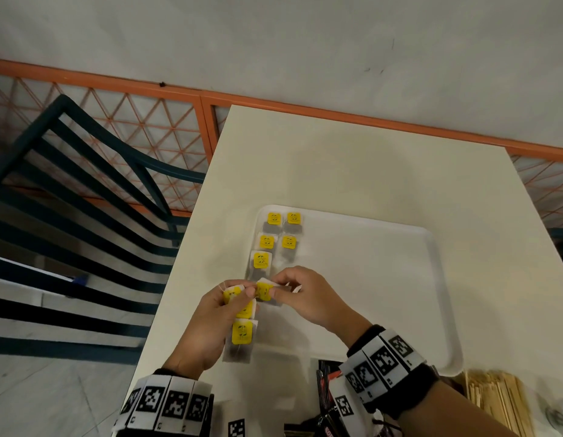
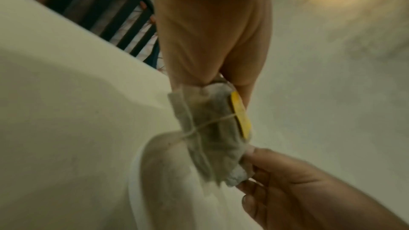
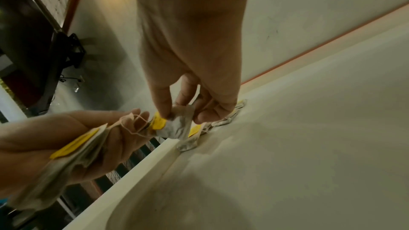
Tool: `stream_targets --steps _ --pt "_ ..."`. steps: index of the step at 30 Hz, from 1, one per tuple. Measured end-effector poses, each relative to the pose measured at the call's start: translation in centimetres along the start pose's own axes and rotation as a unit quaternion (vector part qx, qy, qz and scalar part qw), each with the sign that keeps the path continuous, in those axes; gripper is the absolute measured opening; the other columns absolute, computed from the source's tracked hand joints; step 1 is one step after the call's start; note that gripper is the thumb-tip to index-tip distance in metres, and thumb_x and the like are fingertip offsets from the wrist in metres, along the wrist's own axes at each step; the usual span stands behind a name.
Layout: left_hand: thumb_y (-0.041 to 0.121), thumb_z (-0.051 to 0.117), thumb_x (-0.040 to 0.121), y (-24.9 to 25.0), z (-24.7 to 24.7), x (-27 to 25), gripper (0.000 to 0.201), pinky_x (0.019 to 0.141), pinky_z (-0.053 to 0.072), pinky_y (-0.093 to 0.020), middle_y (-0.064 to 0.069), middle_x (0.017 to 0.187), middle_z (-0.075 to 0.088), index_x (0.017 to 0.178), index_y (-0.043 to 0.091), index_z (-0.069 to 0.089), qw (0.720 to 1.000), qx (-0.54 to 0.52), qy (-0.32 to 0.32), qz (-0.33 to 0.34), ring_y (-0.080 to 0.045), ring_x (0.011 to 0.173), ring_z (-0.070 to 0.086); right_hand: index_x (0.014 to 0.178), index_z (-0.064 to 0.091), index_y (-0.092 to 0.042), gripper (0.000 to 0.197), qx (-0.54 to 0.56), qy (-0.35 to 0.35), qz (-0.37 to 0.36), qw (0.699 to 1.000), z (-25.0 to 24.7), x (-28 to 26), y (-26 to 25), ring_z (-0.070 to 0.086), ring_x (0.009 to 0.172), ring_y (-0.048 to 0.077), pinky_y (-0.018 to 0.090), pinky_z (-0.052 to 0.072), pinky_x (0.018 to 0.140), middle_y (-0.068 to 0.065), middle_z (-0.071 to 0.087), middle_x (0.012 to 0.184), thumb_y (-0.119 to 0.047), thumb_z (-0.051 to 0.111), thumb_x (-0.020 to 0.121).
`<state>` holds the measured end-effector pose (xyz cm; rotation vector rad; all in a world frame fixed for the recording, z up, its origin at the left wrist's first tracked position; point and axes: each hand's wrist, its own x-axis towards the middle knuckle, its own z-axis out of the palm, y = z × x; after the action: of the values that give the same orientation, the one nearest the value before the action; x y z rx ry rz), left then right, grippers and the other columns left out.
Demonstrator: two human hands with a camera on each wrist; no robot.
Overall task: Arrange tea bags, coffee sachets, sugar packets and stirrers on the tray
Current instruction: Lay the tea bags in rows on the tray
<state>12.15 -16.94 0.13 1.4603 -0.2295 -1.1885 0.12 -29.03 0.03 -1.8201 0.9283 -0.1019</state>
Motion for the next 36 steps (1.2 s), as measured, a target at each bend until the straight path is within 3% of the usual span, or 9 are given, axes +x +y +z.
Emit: stream_targets --steps 4,7,13,16,20,23,26,29,36 --pt "0.015 0.050 0.093 0.0 -0.3 0.5 0.013 0.046 0.053 -0.024 -0.005 0.079 0.069 0.088 0.011 0.061 0.986 -0.137 0.062 -0.067 -0.013 0.064 0.065 0.073 0.056 -0.022 0.015 0.087 0.100 0.095 0.987 0.0 1.3 0.8 0.055 0.064 0.011 0.024 0.042 0.062 -0.005 0.058 0.071 -0.016 0.066 0.082" --pt "0.015 0.047 0.095 0.1 -0.6 0.8 0.014 0.042 0.051 -0.021 0.000 0.063 0.071 0.089 0.011 0.058 0.970 -0.207 0.066 -0.105 -0.006 0.053 0.066 0.075 0.051 -0.017 0.017 0.151 0.115 0.153 0.970 0.0 2.0 0.8 0.057 0.057 0.014 0.019 0.042 0.051 0.003 0.061 0.076 -0.013 0.065 0.082" --pt "0.015 0.046 0.095 -0.1 -1.0 1.1 0.012 0.043 0.052 -0.019 0.002 0.061 0.071 0.089 0.013 0.056 0.966 -0.225 0.066 -0.104 -0.004 0.052 0.066 0.071 0.044 -0.020 0.025 0.132 0.182 0.148 0.963 0.6 3.3 1.3 0.059 0.058 0.020 0.012 0.040 0.040 0.012 0.062 0.084 -0.011 0.064 0.082" --pt "0.014 0.046 0.095 -0.2 -1.3 1.2 0.011 0.049 0.054 -0.020 -0.001 0.064 0.072 0.089 0.013 0.056 0.963 -0.243 0.063 -0.100 -0.007 0.054 0.067 0.074 0.044 -0.016 0.020 0.029 0.181 0.109 0.977 0.7 3.6 1.7 0.059 0.071 0.028 0.023 0.046 0.055 0.008 0.057 0.077 -0.013 0.063 0.083" --pt "0.012 0.045 0.095 -0.2 -1.8 1.0 0.011 0.056 0.057 -0.023 -0.005 0.067 0.072 0.092 0.011 0.056 0.959 -0.260 0.060 -0.091 -0.012 0.057 0.068 0.092 0.052 -0.010 0.014 -0.144 0.202 0.009 0.969 0.5 2.3 1.2 0.050 0.077 0.016 0.033 0.044 0.069 0.001 0.047 0.086 -0.022 0.057 0.087" --pt "0.013 0.043 0.096 -0.1 -2.0 0.8 0.012 0.055 0.058 -0.025 -0.006 0.067 0.071 0.094 0.010 0.055 0.958 -0.268 0.060 -0.087 -0.013 0.056 0.068 0.101 0.057 -0.010 0.017 -0.128 0.075 -0.088 0.985 0.1 0.8 0.3 0.045 0.069 -0.001 0.023 0.036 0.069 -0.003 0.045 0.090 -0.011 0.057 0.084" --pt "0.014 0.041 0.097 -0.2 -2.1 0.6 0.015 0.055 0.058 -0.025 -0.009 0.072 0.066 0.092 0.010 0.055 0.955 -0.277 0.060 -0.087 -0.014 0.055 0.067 0.123 0.048 -0.016 0.044 -0.192 -0.126 -0.044 0.972 0.3 -0.6 0.2 0.043 0.096 0.008 0.023 0.036 0.085 -0.002 0.043 0.109 -0.022 0.061 0.081" --pt "0.018 0.039 0.098 -0.4 -1.8 0.4 0.019 0.055 0.058 -0.027 -0.008 0.076 0.060 0.092 0.010 0.055 0.957 -0.271 0.058 -0.082 -0.014 0.055 0.066 0.125 0.044 -0.014 0.055 -0.269 -0.103 -0.003 0.958 1.2 -1.0 0.6 0.040 0.114 0.020 0.030 0.037 0.092 0.004 0.042 0.123 -0.038 0.065 0.080" --pt "0.016 0.042 0.097 -0.3 -1.5 -0.1 0.013 0.050 0.053 -0.023 -0.003 0.058 0.055 0.096 0.010 0.053 0.982 -0.181 0.044 -0.042 -0.014 0.050 0.055 0.088 0.046 -0.016 0.020 -0.247 -0.065 -0.022 0.966 2.2 -1.1 1.1 0.040 0.087 0.020 0.031 0.038 0.072 0.002 0.044 0.094 -0.023 0.063 0.079"
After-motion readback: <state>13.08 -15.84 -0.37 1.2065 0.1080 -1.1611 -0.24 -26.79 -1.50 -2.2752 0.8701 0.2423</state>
